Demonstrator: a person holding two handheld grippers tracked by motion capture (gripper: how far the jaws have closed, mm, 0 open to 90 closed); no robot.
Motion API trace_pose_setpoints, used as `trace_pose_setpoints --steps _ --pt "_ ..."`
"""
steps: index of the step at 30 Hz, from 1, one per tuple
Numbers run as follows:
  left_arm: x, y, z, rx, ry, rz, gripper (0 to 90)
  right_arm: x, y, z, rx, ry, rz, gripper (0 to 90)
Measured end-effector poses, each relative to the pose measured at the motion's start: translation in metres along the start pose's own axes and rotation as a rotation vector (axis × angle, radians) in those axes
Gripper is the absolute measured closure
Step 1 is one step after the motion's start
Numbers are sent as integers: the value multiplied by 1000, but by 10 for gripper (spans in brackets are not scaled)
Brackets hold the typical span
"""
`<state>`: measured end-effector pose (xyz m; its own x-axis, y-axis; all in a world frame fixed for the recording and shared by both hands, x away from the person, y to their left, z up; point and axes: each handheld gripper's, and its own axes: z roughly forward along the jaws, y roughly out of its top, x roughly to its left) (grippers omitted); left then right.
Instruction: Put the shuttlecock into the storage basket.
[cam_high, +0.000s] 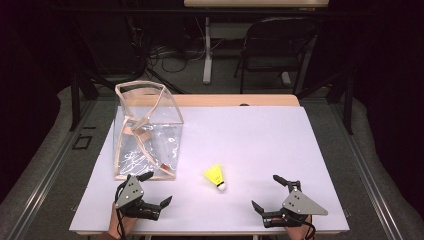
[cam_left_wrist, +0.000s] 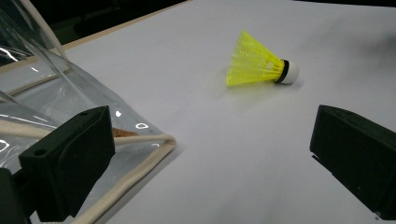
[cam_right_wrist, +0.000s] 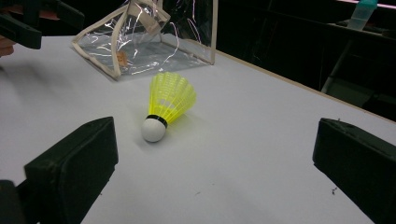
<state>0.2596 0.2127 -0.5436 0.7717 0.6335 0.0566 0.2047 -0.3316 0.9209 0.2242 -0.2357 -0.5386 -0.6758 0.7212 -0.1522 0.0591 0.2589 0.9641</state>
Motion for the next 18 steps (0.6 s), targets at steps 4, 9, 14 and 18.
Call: trace_pose_setpoints --steps 4,9,14,18 --pt "0 3 4 3 -13 7 0 0 0 0 4 3 3 0" --pt "0 7 10 11 -23 12 0 -1 -1 1 6 5 6 0" --pt "-1 12 16 23 -40 28 0 0 0 1 10 5 2 0" --pt "-1 14 21 23 -48 35 0 0 0 1 9 6 2 0"
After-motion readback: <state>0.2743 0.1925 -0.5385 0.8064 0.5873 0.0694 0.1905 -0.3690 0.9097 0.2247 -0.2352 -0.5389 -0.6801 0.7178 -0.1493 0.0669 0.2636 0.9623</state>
